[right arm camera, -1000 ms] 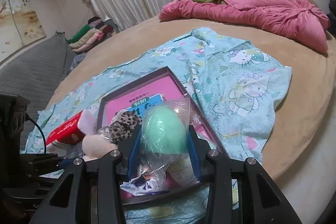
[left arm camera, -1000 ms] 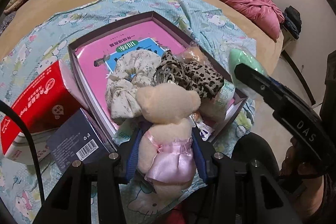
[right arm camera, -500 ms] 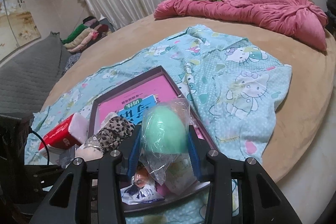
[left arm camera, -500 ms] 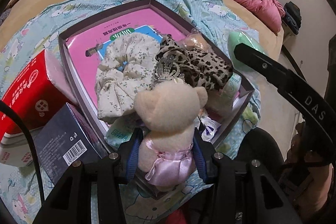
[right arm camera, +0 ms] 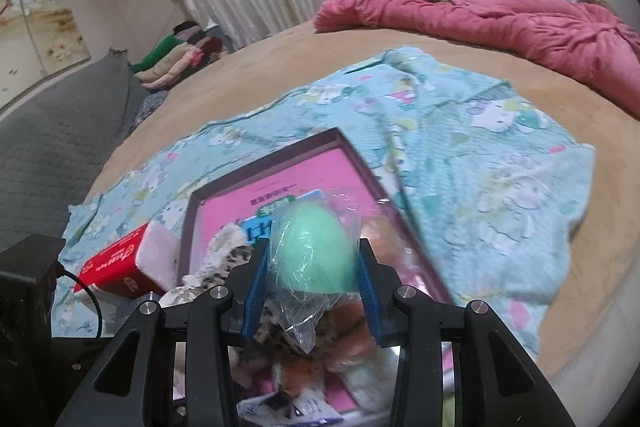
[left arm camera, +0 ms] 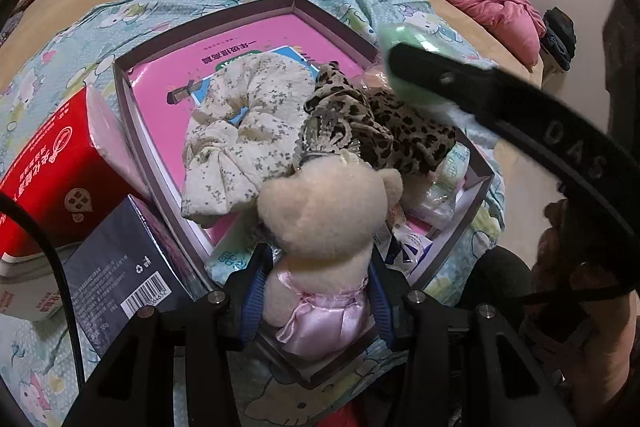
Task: Organize soft objects
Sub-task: 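Lower the teddy bear and green ball into the tray with both tools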
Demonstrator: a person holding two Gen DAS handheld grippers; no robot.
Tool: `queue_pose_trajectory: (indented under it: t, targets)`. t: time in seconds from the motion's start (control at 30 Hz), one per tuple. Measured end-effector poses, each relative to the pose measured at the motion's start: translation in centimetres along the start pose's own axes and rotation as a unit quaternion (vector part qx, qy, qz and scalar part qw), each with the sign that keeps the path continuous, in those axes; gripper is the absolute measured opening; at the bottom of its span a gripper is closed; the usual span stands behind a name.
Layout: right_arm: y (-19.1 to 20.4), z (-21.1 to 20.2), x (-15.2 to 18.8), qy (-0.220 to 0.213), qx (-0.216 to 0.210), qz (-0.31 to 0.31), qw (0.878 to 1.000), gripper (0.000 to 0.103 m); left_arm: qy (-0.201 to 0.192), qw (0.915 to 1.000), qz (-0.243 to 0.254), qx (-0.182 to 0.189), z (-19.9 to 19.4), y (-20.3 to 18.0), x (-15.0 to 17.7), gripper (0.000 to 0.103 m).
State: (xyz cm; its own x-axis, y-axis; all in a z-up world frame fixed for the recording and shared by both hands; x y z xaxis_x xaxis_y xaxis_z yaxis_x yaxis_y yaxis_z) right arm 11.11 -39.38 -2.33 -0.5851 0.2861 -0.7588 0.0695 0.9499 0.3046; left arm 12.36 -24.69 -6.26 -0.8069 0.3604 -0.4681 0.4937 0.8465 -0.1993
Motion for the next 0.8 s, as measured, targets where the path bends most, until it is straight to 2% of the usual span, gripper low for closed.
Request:
queue_pose_trajectory:
  t: [0.13, 0.43, 0.8]
  targets:
    - [0.6, 1.5, 0.7, 0.019, 0.001, -0.007, 1.0, 0.042, -0.005, 1.0, -0.006, -0.003, -0.1, 0.5, -0.1, 0.046]
    - [-0.1, 3.1, 1.3, 0.029, 0.026, -0.015, 0.999, 0.042, -0.01, 0.9999, -0.012, -0.005, 0.1, 0.9, -0.5, 0.046]
    - [-0.3, 2.9, 1.7, 0.027, 0.008, -0.014, 1.0, 0.043, -0.01, 0.9999, -0.011, -0.006, 0.0, 1.0, -0.6, 0.046]
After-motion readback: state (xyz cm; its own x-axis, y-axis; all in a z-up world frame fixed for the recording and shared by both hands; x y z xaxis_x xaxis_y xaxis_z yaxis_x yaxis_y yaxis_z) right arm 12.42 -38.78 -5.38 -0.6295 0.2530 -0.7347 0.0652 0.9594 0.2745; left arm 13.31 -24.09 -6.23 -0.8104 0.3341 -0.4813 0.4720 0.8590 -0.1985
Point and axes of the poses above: each gripper's, at about its wrist camera, not at the fingertips, and z roughly the way its jaws point, y to its left, x to its underside, the point moved 1 cm from there along z, roughly the way its jaws point, and after that the axes turned 8 degrees about -y, right-handed, at the moved point
